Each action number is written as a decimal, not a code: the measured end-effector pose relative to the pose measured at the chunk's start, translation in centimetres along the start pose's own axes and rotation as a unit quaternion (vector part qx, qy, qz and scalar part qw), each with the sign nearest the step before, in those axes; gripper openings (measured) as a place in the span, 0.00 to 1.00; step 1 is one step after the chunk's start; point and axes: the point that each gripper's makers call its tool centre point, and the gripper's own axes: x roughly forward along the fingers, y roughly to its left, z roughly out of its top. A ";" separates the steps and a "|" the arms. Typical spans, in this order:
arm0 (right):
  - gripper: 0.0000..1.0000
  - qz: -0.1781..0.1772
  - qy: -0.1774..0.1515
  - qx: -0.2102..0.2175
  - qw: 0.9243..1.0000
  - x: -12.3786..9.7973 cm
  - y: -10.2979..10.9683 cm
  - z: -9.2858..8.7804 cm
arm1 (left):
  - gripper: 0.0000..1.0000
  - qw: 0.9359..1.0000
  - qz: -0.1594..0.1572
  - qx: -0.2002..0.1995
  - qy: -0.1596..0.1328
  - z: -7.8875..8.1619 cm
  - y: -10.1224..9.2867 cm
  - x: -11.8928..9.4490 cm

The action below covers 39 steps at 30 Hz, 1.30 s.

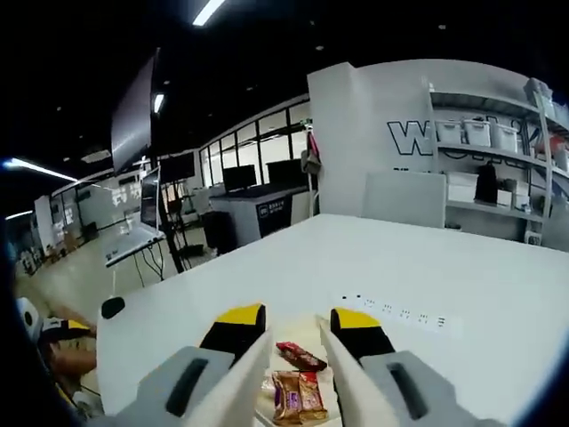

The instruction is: Place the target food into the container with the food tongs after gripping and lifting it, then release it inside without dropping or visibly crushing the food.

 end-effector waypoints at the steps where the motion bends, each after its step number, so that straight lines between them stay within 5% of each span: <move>1: 0.24 0.001 0.000 -0.002 1.000 0.0 0.0 0.0 | 0.98 1.000 0.000 0.000 0.000 0.0 0.0 0.0; 39: 0.24 0.007 0.006 0.000 1.000 -2.2 1.1 -2.5 | 0.99 1.000 -0.010 0.005 0.002 -0.2 -0.8 0.3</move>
